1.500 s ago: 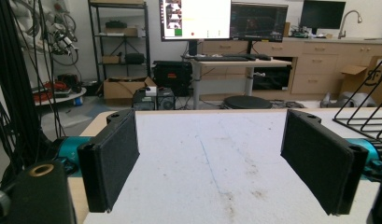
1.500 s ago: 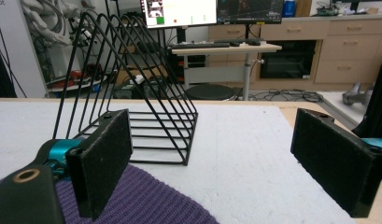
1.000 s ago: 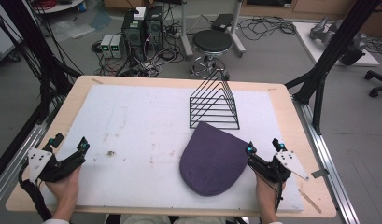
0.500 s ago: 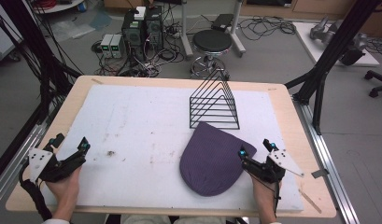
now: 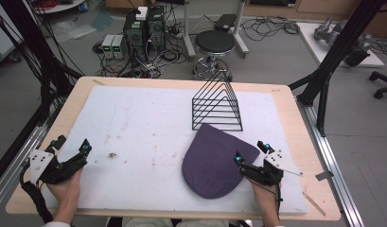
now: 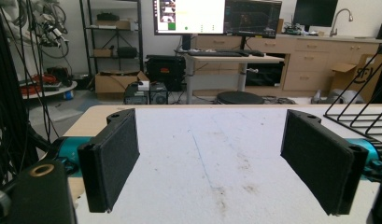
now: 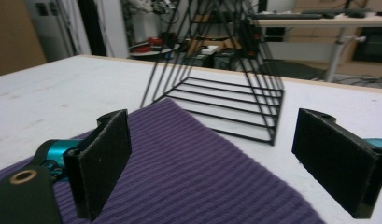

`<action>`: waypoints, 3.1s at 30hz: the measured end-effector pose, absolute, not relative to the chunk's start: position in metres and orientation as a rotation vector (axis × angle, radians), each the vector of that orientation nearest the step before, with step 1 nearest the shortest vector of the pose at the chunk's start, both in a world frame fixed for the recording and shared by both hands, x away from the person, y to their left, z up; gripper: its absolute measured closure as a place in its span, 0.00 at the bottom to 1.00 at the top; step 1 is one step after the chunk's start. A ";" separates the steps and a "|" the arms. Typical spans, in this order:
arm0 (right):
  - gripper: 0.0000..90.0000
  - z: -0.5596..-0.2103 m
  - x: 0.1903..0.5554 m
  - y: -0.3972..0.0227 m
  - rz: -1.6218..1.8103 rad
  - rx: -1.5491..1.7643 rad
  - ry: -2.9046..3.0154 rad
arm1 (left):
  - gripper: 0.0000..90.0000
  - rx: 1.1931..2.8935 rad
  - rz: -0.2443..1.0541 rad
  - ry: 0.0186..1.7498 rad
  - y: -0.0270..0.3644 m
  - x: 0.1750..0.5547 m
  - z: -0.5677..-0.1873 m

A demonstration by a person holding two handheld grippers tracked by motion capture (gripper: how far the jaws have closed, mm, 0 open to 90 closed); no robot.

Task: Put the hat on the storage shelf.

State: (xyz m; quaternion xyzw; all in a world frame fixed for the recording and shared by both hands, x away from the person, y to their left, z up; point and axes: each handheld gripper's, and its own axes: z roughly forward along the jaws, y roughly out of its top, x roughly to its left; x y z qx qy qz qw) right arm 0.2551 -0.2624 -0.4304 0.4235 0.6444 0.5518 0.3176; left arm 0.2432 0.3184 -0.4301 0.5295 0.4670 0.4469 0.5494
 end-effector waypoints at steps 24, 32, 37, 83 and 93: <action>0.13 -0.439 0.262 -0.238 1.516 0.871 2.091 | 0.22 1.261 1.026 1.098 0.317 0.245 -0.431; 0.13 -0.439 0.260 -0.233 1.523 0.830 2.160 | 0.22 1.270 1.032 1.098 0.318 0.246 -0.431; 0.13 -0.439 0.260 -0.228 1.513 0.762 2.240 | 0.22 1.271 1.022 1.103 0.318 0.247 -0.432; 0.13 -0.450 0.246 -0.193 1.257 0.179 2.664 | 0.22 1.274 1.010 1.137 0.319 0.252 -0.434; 0.18 -0.452 0.253 -0.196 1.190 0.203 2.644 | 0.22 1.280 0.996 1.131 0.318 0.252 -0.434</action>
